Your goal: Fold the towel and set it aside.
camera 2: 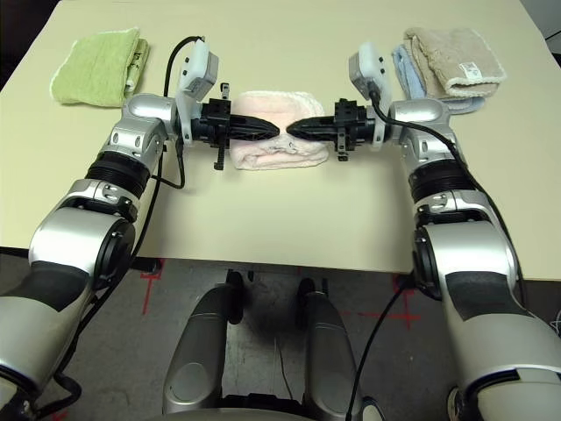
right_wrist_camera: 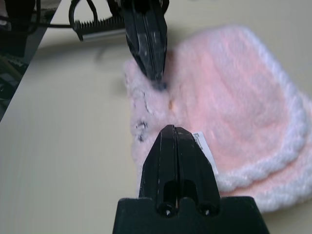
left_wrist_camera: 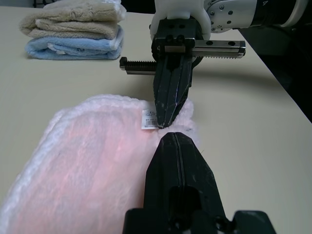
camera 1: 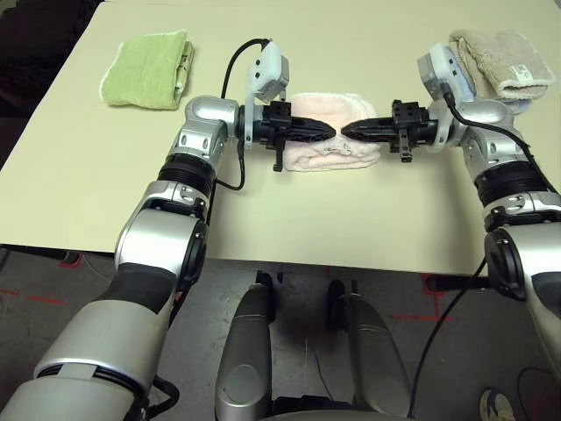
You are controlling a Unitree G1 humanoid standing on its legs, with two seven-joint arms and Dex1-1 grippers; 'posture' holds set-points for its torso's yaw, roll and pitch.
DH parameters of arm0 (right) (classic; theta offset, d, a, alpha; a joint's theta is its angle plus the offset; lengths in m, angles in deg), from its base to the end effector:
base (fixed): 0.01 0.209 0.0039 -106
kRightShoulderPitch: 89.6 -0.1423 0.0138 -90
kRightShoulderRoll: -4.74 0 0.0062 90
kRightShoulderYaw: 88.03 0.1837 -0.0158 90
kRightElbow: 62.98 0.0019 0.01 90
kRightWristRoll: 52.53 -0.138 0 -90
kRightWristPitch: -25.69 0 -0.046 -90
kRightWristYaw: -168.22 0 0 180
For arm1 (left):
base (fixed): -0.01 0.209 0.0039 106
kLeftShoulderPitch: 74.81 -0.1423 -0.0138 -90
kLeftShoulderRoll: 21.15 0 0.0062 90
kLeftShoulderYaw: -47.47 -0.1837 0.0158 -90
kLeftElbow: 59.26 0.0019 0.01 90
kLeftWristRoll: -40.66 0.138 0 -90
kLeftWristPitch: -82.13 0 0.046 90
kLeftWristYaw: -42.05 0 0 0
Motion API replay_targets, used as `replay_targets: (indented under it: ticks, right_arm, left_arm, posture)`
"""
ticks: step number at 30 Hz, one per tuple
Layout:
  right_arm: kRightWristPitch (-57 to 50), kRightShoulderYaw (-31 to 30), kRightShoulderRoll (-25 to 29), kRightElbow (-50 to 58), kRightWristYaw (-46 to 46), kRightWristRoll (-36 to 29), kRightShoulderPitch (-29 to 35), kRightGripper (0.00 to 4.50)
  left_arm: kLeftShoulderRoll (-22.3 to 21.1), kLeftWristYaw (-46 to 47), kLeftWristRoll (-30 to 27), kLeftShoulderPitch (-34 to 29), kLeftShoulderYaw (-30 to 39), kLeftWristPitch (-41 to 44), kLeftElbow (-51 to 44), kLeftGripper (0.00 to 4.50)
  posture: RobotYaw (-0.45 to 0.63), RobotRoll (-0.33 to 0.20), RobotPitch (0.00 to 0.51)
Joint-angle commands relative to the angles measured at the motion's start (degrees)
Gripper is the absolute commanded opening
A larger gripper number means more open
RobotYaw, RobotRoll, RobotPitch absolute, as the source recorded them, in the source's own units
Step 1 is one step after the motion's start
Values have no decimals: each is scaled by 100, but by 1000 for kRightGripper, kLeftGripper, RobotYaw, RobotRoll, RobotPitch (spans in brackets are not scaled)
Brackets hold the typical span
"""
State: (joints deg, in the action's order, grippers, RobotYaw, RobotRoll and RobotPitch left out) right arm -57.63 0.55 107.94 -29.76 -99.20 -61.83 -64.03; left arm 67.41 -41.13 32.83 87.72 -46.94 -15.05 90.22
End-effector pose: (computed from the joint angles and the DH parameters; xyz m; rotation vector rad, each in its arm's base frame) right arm 0.3622 -0.2300 0.2264 -0.4164 -0.0278 1.3645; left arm 0.3768 0.1477 0.2441 0.4334 -0.1240 -1.4990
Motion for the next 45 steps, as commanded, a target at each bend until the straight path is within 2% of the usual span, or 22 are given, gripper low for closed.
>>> replay_targets:
  ticks: [1, 9, 15, 21, 28, 33, 38, 42, 45]
  right_arm:
    - [149, -30, 130, -217, -7, 145, 155, 0]
    - [262, 56, -57, -556, 401, 137, 155, 0]
    - [327, 141, -215, -886, 832, 149, 6, 0]
    - [389, 79, -156, -1122, 962, 310, 19, 0]
    - [384, 116, -90, -1144, 826, 335, -48, 0]
    - [-133, 543, -71, -1143, 808, -84, -482, 0]
    - [-604, 1134, -338, -1087, 1274, -553, -815, 0]
    - [-482, 1140, -543, -1052, 1687, -432, -808, 0]
    - [-281, 1008, -695, -1116, 2061, -217, -737, 0]
  left_arm:
    - [-53, -99, 103, -108, -49, -45, 12, 29]
    - [-25, 86, 191, -78, -22, -66, 211, 29]
    - [-60, 668, 635, -108, -169, -228, 773, 29]
    - [-238, 784, 951, -233, -285, -366, 1050, 29]
    - [-465, 482, 745, -182, -57, -422, 968, 29]
    - [-517, 432, 380, 294, 384, -126, 911, 29]
    - [-356, 1238, 74, 741, 927, 244, 1026, 29]
    - [-186, 1692, -20, 835, 1165, 449, 1077, 29]
    - [-55, 1526, 63, 681, 1070, 417, 1046, 29]
  posture:
    - [129, 0, 316]
    - [123, 0, 318]
    - [105, 0, 320]
    - [97, 0, 313]
    - [113, 0, 305]
    - [117, 0, 302]
    - [112, 0, 298]
    - [109, 0, 298]
    - [109, 0, 297]
